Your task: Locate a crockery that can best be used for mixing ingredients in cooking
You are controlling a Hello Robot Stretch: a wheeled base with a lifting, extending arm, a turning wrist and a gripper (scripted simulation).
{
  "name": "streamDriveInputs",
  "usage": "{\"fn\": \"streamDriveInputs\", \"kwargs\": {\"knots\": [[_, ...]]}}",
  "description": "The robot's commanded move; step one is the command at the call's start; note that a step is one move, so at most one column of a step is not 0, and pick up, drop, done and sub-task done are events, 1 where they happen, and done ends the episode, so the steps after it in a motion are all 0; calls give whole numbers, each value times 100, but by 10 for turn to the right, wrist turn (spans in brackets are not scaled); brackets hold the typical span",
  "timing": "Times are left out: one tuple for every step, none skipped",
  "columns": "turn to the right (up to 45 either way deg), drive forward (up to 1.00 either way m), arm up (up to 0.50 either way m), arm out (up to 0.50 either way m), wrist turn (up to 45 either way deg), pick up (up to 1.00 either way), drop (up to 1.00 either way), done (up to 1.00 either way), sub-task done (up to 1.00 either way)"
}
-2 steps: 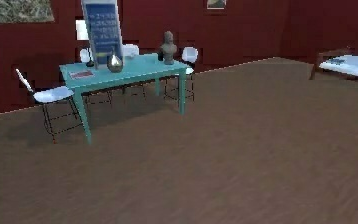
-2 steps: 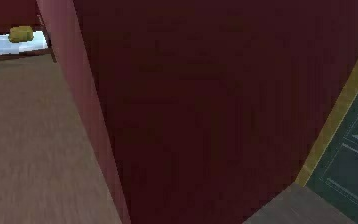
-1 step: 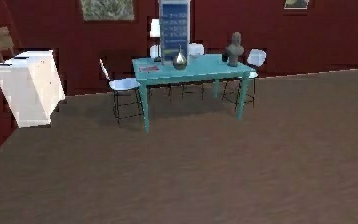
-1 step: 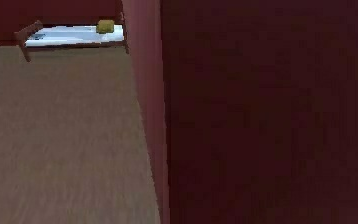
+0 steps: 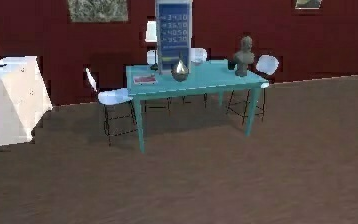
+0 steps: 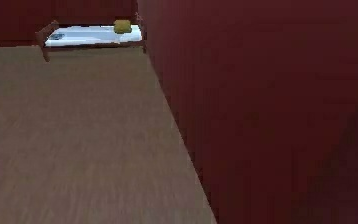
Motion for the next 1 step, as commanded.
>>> {"fn": "streamDriveInputs", "kwargs": {"knots": [[390,0,0,0,0,0,0,0,0]]}}
